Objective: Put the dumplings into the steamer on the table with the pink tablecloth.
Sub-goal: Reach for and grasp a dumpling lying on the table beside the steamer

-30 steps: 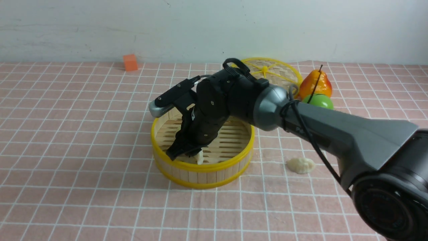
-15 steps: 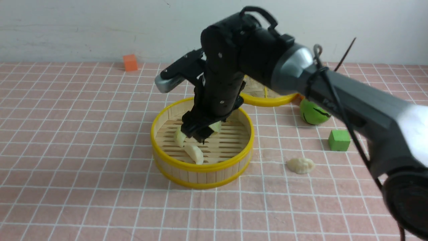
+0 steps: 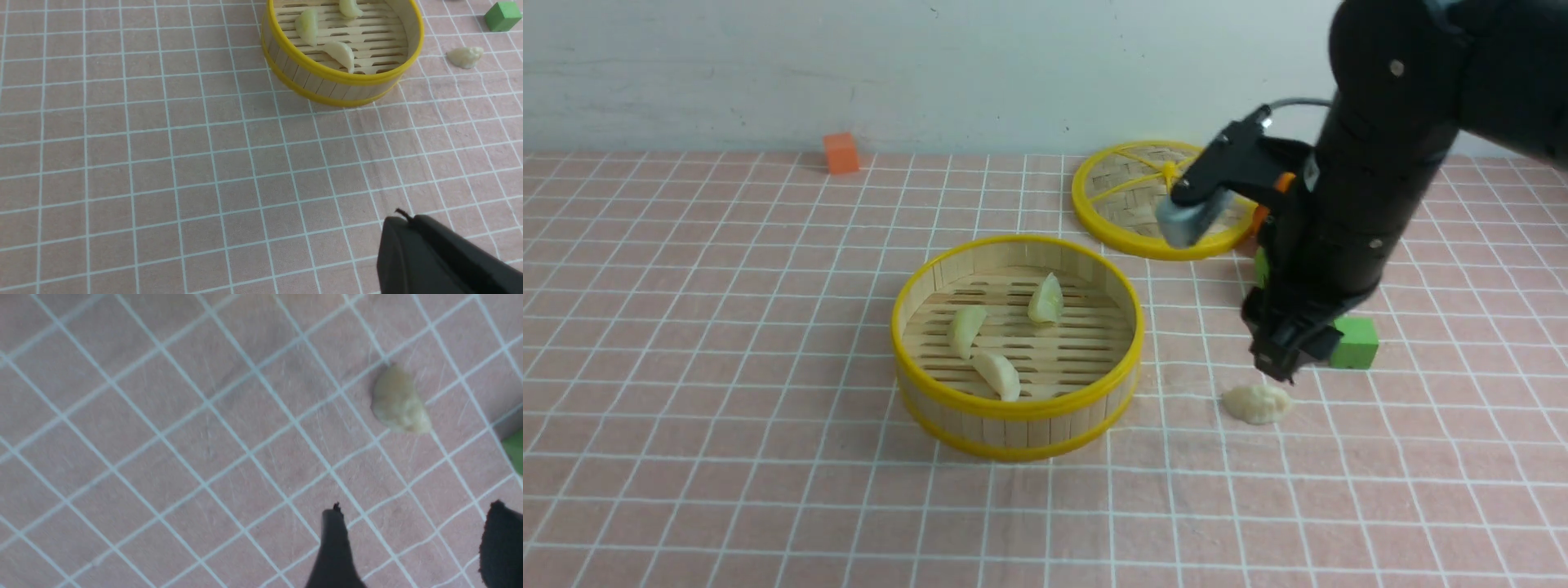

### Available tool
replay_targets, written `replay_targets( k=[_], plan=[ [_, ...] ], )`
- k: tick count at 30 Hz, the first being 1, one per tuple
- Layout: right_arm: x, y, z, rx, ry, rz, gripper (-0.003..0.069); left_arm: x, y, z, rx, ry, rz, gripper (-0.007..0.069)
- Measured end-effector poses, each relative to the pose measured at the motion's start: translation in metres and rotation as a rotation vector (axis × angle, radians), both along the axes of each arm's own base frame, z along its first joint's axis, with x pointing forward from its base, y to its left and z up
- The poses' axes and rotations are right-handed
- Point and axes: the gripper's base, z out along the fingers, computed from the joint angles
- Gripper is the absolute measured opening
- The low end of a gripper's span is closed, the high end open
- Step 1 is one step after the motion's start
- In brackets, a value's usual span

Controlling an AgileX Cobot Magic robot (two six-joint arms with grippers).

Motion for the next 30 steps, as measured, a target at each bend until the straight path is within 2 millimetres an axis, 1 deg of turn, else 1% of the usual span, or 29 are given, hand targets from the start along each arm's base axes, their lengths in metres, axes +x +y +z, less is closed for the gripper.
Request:
replay_targets(
  k=[3,4,5,9,10,13,14,15,18,21,25,28,29,30],
  plan=[
    [0.013,-0.012,-0.022,0.031,-0.006,0.011,0.0417,0.0,0.0,0.0,-0.001,0.0,-0.001,-0.0011],
    [0.018,-0.014,-0.028,0.037,-0.011,0.01,0.0408,0.0,0.0,0.0,-0.001,0.0,-0.001,-0.0011],
    [0.019,-0.014,-0.029,0.039,-0.012,0.007,0.0408,0.0,0.0,0.0,-0.001,0.0,-0.001,-0.0011],
    [0.038,-0.018,-0.053,0.037,-0.031,0.003,0.0373,0.0,0.0,0.0,-0.001,0.0,-0.001,-0.0005],
    [0.043,-0.018,-0.062,0.029,-0.037,0.017,0.0363,0.0,0.0,0.0,-0.001,0.0,-0.001,-0.0003],
    [0.053,-0.016,-0.079,0.012,-0.048,0.045,0.0345,0.0,0.0,0.0,-0.004,0.002,-0.003,-0.0001],
    [0.059,-0.015,-0.092,0.0,-0.058,0.065,0.0335,0.0,-0.001,0.0,-0.008,0.004,-0.005,0.0],
    [0.062,-0.014,-0.099,-0.007,-0.063,0.073,0.0331,-0.001,-0.001,0.0,-0.012,0.005,-0.008,0.0001],
    [0.069,-0.013,-0.117,-0.016,-0.064,0.082,0.0327,-0.001,-0.002,0.0,-0.023,0.01,-0.015,0.0004],
    [0.071,-0.012,-0.133,-0.027,-0.034,0.087,0.0327,-0.001,-0.003,0.0,-0.033,0.014,-0.02,0.0004],
    [0.07,-0.012,-0.134,-0.031,-0.017,0.087,0.0318,-0.002,-0.004,0.0,-0.037,0.016,-0.023,0.0009],
    [0.068,-0.012,-0.13,-0.034,0.033,0.082,0.0253,-0.002,-0.004,0.0,-0.037,0.016,-0.023,0.0015],
    [0.068,-0.012,-0.13,-0.034,0.031,0.082,0.0249,-0.002,-0.004,0.0,-0.037,0.016,-0.023,0.0015],
    [0.065,-0.012,-0.128,-0.035,0.08,0.067,0.0241,-0.002,-0.004,0.0,-0.037,0.016,-0.023,0.0017]
  ],
)
